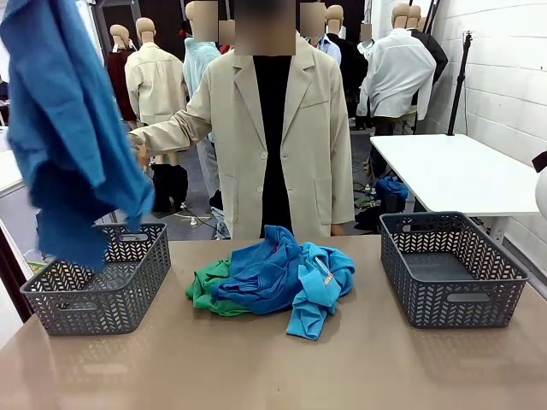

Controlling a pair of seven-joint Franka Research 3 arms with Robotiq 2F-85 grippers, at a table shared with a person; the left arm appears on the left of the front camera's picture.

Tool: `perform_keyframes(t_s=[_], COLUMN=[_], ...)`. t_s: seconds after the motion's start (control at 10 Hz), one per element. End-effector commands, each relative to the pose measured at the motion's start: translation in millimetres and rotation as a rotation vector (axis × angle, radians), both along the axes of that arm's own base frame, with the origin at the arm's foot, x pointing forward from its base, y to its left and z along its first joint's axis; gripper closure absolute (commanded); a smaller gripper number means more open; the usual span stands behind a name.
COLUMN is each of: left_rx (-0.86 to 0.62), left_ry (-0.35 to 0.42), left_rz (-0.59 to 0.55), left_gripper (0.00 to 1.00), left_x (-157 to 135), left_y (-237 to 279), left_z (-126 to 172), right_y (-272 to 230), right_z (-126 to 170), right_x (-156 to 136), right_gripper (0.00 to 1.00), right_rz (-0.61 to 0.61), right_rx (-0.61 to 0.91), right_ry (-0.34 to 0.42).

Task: Sort the tops and bottoms.
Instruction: Sort the clothes according to human instructions.

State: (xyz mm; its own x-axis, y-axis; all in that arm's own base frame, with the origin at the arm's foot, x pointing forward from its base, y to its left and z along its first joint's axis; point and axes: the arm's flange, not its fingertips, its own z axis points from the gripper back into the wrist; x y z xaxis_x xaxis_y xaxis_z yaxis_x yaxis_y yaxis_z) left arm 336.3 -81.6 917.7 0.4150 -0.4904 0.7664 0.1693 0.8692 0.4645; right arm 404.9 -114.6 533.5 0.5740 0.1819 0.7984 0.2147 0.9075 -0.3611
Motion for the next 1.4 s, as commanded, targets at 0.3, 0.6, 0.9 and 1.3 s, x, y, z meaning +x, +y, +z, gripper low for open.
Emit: perform_keyframes(t_s=[0.3,0.6,0.9,1.3], left_rx=[0.021,0.002,0.002,-0.169], left_ry=[0.111,0.150,0.150,0.380], left_rz=[0.100,0.089,0.089,0.143], left_gripper=[1.00,1.00,1.00,1.00], left_x=[-7.4,3.6,3.6,98.4], left_y=[52.5,52.6,52.6,89.3], left_z=[-119.5,-128.0,-128.0,-175.0], right_y=[0.1,0.1,0.1,0.1], right_z=[0.3,0.3,0.3,0.3], right_x=[-0.5,-0.5,-0.5,-0.5], right_gripper=[0.00,0.00,0.00,0.00], right_rz=[0.000,0.000,0.000,0.000], right_rx=[-0.004,-0.004,-0.004,-0.004], right_ry=[0.010,0.010,0.010,0.010])
